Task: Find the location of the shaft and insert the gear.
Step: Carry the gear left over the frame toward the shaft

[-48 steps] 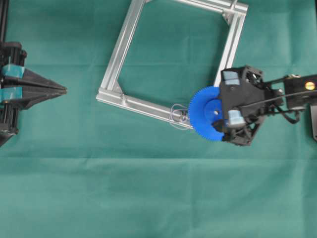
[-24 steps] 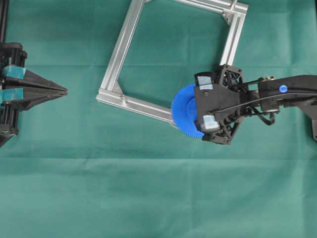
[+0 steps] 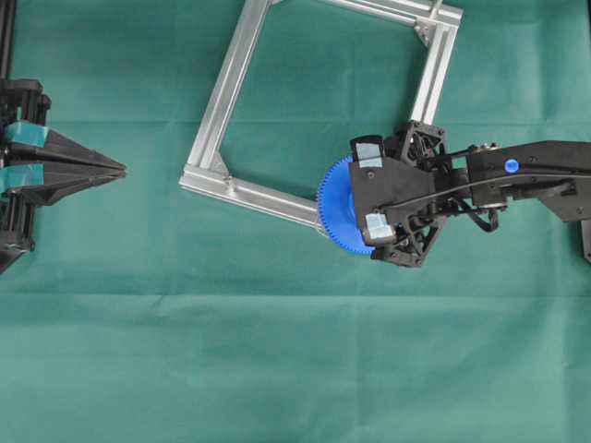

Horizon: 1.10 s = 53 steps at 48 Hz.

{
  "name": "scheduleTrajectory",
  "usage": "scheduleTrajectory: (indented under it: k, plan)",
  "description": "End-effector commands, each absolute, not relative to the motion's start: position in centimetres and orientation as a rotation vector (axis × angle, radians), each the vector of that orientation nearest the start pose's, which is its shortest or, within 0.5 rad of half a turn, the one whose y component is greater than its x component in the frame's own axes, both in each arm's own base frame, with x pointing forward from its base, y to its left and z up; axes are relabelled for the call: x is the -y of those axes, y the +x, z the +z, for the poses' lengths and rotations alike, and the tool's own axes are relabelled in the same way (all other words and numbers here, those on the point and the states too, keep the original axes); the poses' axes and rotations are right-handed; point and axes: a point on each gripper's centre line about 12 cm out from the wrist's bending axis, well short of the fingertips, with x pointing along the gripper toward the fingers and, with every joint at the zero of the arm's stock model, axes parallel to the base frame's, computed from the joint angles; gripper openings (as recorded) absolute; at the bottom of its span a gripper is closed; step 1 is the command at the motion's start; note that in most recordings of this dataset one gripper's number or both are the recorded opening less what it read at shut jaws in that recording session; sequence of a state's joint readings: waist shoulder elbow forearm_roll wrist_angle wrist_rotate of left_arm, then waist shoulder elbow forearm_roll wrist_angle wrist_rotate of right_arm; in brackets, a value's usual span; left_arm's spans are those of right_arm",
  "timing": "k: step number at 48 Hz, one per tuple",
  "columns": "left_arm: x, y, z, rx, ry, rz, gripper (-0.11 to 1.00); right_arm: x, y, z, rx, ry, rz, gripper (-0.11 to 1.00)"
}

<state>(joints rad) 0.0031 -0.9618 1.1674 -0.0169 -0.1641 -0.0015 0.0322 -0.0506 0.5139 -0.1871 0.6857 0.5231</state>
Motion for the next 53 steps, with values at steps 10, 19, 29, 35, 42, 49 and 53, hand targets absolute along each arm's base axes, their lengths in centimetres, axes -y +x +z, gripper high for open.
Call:
scheduleTrajectory:
  k: [10, 19, 29, 35, 42, 49, 53]
  plan:
    - [-0.1, 20.3, 29.0, -0.021, -0.018, 0.006, 0.03, -0.5, 37.4, 20.5, -1.031, 0.256, -0.255, 0.69]
    - [-0.1, 20.3, 29.0, -0.023, -0.017, 0.006, 0.03, -1.0, 38.0, 20.5, -1.027, 0.251, -0.241, 0.69]
    - [-0.1, 20.3, 29.0, -0.023, -0.018, 0.008, 0.03, -1.6, 39.2, 20.6, -1.015, 0.238, -0.222, 0.69]
    - [-0.1, 20.3, 29.0, -0.023, -0.017, 0.008, 0.03, -1.9, 39.8, 20.5, -1.014, 0.231, -0.213, 0.69]
    - [-0.1, 20.3, 29.0, -0.023, -0.017, 0.008, 0.03, -1.9, 40.3, 20.2, -1.015, 0.214, -0.209, 0.69]
    - [-0.1, 20.3, 29.0, -0.023, -0.018, 0.006, 0.03, -1.6, 40.3, 20.2, -1.006, 0.176, -0.212, 0.69]
    - [-0.1, 20.3, 29.0, -0.023, -0.018, 0.008, 0.03, -1.2, 40.4, 20.3, -1.002, 0.155, -0.219, 0.69]
